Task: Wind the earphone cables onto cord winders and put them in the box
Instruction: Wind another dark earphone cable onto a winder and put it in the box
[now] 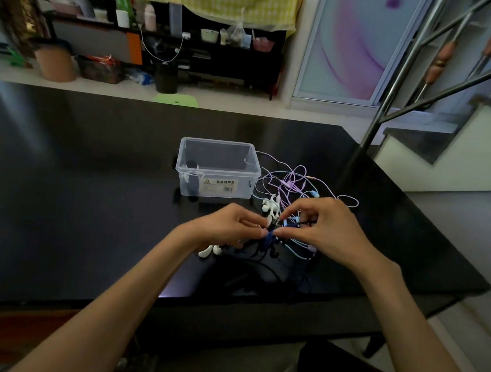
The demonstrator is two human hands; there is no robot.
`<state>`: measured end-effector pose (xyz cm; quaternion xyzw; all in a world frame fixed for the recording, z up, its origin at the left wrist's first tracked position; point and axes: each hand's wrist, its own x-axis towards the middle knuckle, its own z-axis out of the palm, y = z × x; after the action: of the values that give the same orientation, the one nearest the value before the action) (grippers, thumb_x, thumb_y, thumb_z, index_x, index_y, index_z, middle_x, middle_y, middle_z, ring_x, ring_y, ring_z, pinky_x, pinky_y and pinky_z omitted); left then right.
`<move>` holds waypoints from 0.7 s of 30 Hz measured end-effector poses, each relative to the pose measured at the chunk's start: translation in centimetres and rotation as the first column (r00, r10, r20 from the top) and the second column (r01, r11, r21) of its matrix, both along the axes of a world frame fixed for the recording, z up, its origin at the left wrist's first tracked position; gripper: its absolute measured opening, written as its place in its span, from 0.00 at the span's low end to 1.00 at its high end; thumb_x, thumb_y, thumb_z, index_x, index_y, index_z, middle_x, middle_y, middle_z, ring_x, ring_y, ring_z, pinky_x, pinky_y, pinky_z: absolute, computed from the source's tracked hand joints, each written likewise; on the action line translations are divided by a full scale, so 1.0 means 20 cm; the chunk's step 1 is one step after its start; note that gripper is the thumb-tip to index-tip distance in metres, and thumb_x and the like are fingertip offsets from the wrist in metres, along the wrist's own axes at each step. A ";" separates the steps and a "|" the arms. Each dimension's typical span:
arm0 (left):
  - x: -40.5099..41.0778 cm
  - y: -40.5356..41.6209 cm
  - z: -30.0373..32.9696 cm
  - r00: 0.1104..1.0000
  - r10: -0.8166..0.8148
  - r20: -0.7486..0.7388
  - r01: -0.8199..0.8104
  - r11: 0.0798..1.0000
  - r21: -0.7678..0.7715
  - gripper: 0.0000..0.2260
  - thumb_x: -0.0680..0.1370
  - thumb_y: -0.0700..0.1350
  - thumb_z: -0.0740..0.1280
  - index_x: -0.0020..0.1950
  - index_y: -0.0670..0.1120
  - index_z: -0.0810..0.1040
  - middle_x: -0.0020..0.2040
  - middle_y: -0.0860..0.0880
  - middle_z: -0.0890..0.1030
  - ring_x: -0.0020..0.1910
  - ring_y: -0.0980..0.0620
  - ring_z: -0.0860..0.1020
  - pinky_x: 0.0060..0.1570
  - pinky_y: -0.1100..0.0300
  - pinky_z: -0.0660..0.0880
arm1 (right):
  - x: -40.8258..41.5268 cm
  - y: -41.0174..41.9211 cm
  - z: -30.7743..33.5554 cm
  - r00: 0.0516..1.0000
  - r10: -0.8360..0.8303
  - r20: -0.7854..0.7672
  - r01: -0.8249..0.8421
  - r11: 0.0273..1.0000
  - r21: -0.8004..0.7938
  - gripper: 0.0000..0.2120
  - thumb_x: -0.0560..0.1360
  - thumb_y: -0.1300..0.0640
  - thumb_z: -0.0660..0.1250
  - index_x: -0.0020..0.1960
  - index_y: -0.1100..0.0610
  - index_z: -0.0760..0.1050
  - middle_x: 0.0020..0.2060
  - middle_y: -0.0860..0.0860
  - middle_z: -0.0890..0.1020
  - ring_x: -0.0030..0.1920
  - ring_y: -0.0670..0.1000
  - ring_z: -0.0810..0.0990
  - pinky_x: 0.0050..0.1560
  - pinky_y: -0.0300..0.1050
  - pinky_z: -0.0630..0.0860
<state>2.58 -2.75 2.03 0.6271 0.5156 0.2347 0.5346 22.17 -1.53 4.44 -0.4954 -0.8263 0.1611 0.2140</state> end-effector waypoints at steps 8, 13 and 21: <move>-0.02 -0.03 0.02 0.983 -0.179 0.041 0.180 0.983 -0.019 0.15 0.79 0.43 0.64 0.66 0.46 0.75 0.50 0.50 0.81 0.44 0.58 0.74 0.46 0.65 0.70 | 0.04 0.01 0.03 0.980 0.106 -0.167 -0.163 0.912 -0.377 0.14 0.62 0.41 0.71 0.37 0.50 0.82 0.31 0.51 0.80 0.30 0.41 0.74 0.34 0.35 0.71; -0.04 -0.04 0.03 0.945 -0.261 0.198 0.287 0.951 -0.113 0.16 0.79 0.40 0.63 0.68 0.45 0.73 0.48 0.51 0.83 0.45 0.58 0.80 0.48 0.65 0.76 | 0.07 0.01 0.00 0.946 0.142 -0.292 -0.281 0.808 -0.517 0.14 0.69 0.41 0.68 0.37 0.51 0.83 0.33 0.60 0.76 0.35 0.54 0.71 0.38 0.45 0.67; -0.03 -0.03 0.05 0.878 -0.141 0.458 0.197 0.977 -0.078 0.14 0.80 0.38 0.60 0.65 0.42 0.74 0.53 0.46 0.83 0.51 0.54 0.82 0.48 0.65 0.77 | 0.04 -0.01 -0.02 0.804 -0.149 -0.575 -0.375 0.624 -0.686 0.14 0.73 0.47 0.59 0.35 0.56 0.72 0.23 0.48 0.65 0.21 0.43 0.61 0.26 0.35 0.68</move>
<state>1.95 -3.27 3.00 0.5645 0.3346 0.2940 0.6949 22.97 -1.77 4.00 -0.4072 -0.5991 0.6563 0.2108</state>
